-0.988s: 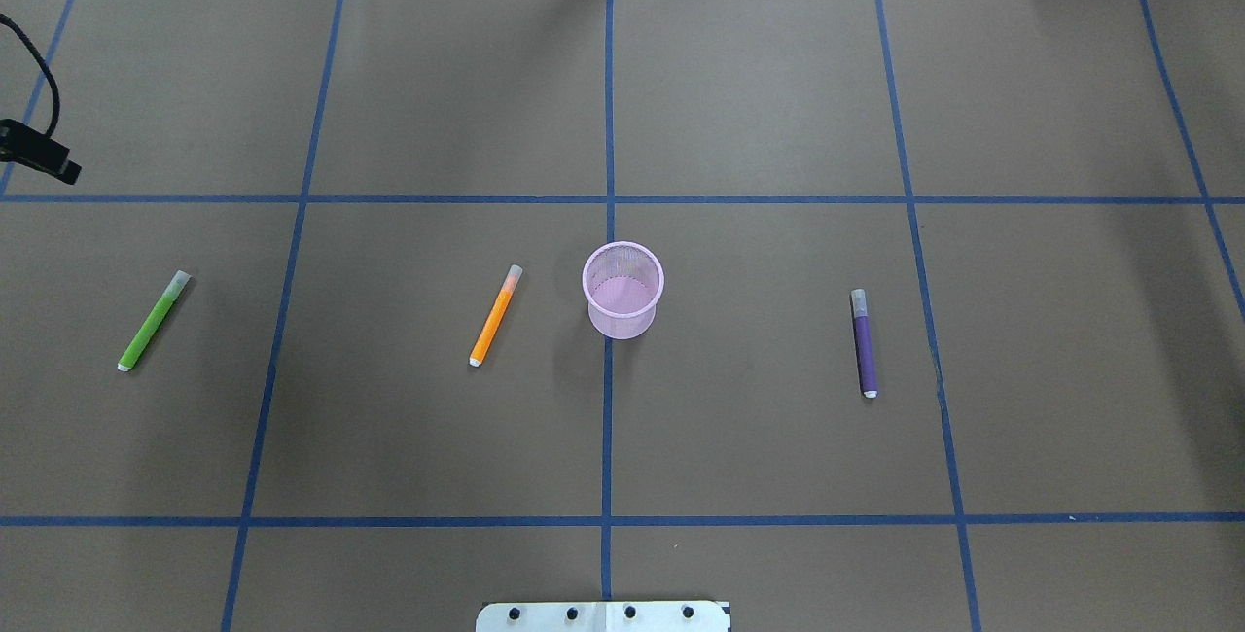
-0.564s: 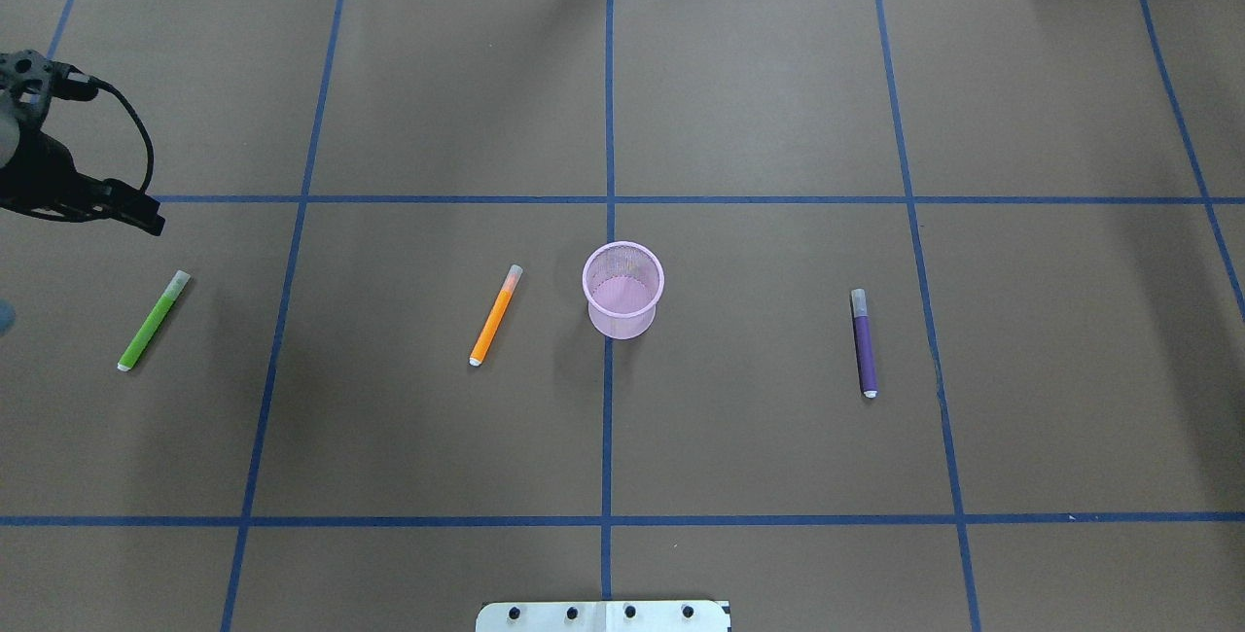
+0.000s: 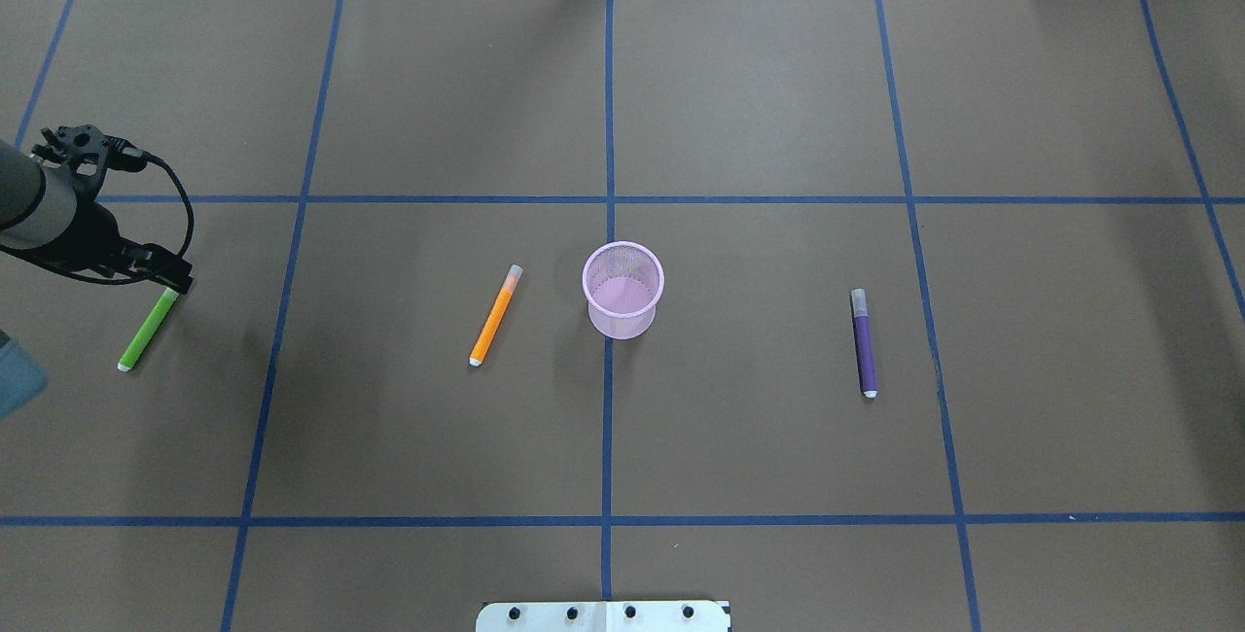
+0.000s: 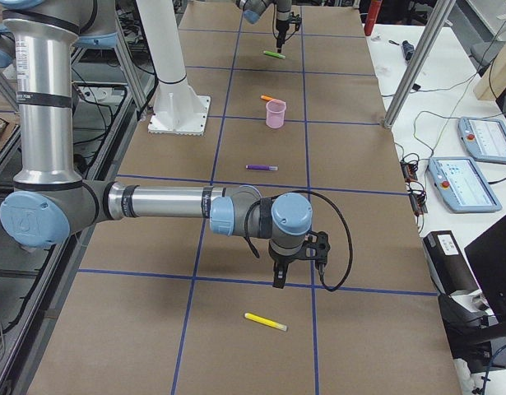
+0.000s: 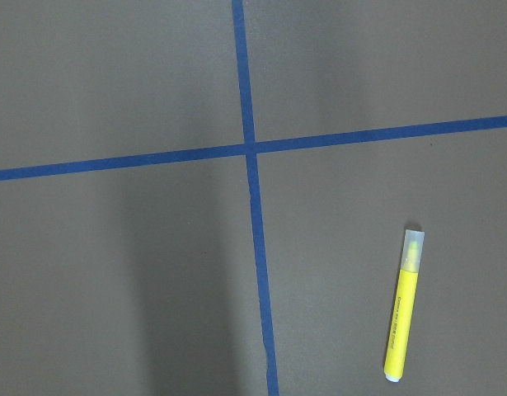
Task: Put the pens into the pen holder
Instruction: 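Lower the left gripper onto the green marker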
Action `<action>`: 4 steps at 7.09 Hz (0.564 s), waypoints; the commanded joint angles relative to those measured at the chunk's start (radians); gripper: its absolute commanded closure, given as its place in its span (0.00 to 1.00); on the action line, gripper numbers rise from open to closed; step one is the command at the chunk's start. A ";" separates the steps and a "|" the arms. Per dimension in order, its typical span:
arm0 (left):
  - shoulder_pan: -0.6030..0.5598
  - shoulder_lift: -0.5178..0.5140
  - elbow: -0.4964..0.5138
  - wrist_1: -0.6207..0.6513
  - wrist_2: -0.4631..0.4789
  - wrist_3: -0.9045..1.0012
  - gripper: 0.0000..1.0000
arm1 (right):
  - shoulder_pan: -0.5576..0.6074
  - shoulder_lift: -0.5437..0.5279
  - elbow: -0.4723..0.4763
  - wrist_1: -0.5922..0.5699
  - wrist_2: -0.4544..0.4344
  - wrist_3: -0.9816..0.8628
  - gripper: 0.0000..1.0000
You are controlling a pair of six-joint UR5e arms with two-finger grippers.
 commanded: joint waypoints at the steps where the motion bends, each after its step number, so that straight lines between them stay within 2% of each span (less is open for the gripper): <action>1: 0.011 0.001 0.014 -0.002 0.000 0.002 0.06 | 0.000 0.000 -0.001 0.000 0.000 0.001 0.00; 4: 0.032 -0.001 0.030 -0.002 0.000 0.003 0.11 | 0.000 0.003 -0.003 -0.001 0.000 0.004 0.00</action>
